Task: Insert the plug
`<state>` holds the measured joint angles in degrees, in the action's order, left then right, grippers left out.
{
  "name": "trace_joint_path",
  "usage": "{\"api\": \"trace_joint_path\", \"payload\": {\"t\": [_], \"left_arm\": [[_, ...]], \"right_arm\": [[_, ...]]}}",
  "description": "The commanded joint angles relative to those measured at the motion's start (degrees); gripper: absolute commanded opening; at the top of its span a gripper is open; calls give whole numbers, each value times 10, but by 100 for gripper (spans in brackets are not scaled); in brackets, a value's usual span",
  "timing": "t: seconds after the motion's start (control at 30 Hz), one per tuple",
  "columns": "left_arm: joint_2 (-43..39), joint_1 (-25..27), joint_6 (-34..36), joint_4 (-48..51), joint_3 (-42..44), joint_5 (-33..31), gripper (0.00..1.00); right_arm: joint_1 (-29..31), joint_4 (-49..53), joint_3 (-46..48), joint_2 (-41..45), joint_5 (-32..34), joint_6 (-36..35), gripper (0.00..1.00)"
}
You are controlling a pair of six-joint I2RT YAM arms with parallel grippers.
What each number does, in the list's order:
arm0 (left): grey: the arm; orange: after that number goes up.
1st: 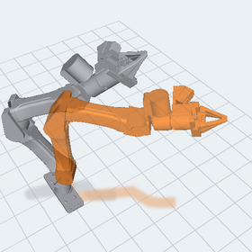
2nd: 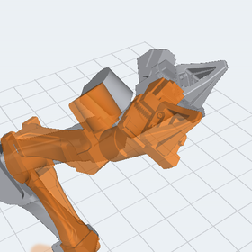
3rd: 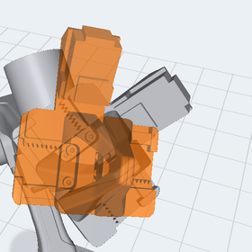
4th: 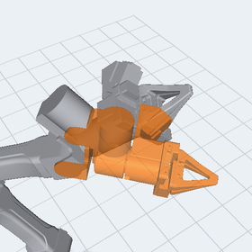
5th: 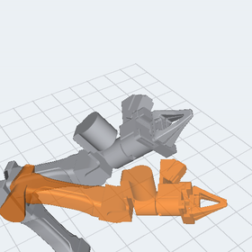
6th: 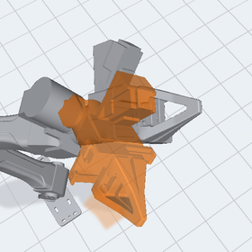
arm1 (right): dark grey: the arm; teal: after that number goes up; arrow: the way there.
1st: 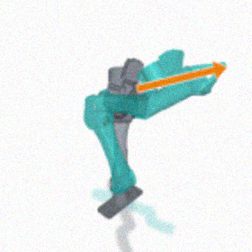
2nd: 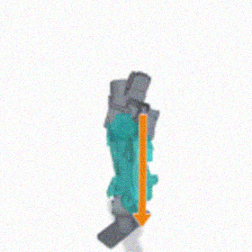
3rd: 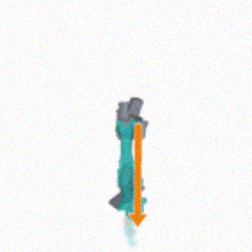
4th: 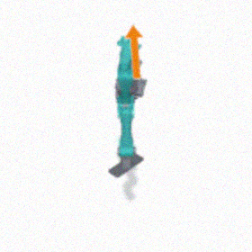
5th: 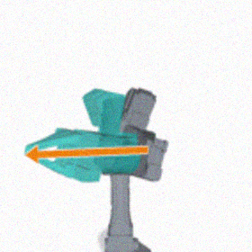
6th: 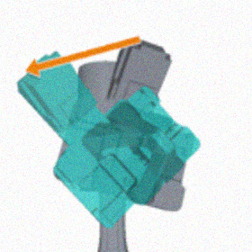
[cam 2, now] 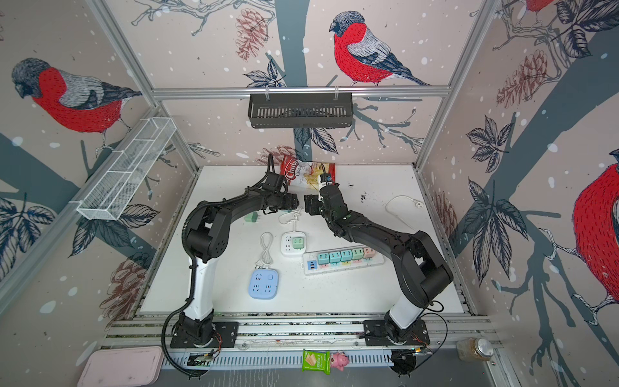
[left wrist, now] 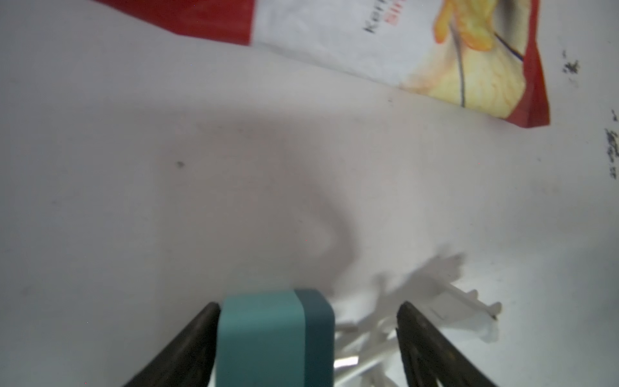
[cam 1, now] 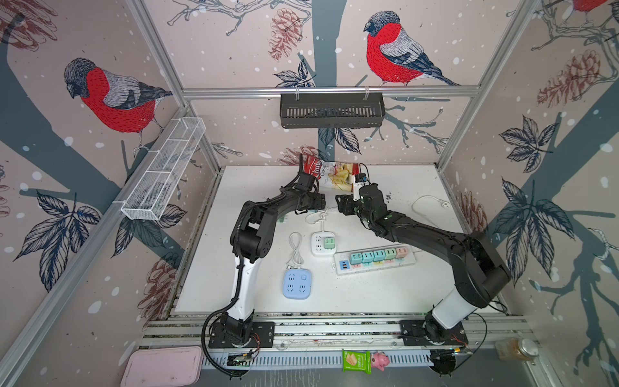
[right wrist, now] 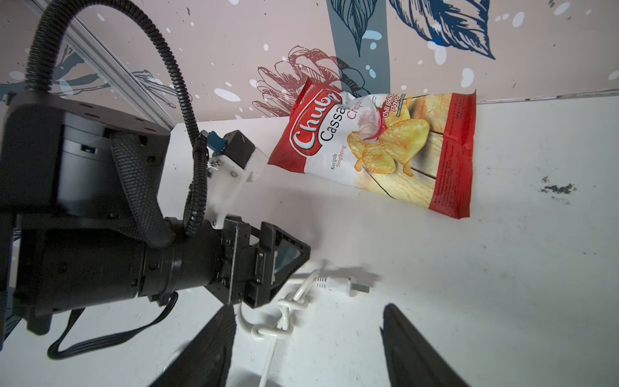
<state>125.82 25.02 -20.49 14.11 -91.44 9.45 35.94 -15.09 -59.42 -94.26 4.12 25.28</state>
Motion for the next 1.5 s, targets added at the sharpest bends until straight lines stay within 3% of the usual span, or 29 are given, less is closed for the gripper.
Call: {"api": "trace_joint_path", "payload": {"t": [0.0, 0.17, 0.37, 0.47, 0.6, 0.8, 1.0, 1.17, 1.33, 1.47], "left_arm": [[-12, 7, 30, -16, 8, 20, 82], [-32, 7, 22, -20, 25, -6, 82], [-154, 7, -33, -59, 116, -98, 84], [-282, 6, -90, -100, 215, -178, 84], [-458, 6, -161, -157, 389, -291, 84], [-635, -2, -165, -278, 604, -402, 88], [-660, -13, -162, -314, 631, -396, 88], [-642, -13, -164, -298, 613, -388, 88], [-645, -13, -162, -299, 610, -380, 88], [-641, -14, -161, -301, 609, -372, 88]], "right_arm": [[0, -13, 5, 11, 0, -9, 70], [-13, -40, 29, 25, -28, -21, 69], [-38, -54, 29, 8, -79, -26, 70], [-36, -26, -2, -20, -94, -25, 69], [-18, 24, -63, -81, -67, -32, 69], [28, 210, -271, -234, 52, -50, 71], [49, 321, -445, -371, 99, -38, 83], [62, 399, -579, -468, 133, -37, 85], [68, 413, -616, -506, 140, -34, 80], [65, 419, -611, -505, 166, -10, 70]]}}
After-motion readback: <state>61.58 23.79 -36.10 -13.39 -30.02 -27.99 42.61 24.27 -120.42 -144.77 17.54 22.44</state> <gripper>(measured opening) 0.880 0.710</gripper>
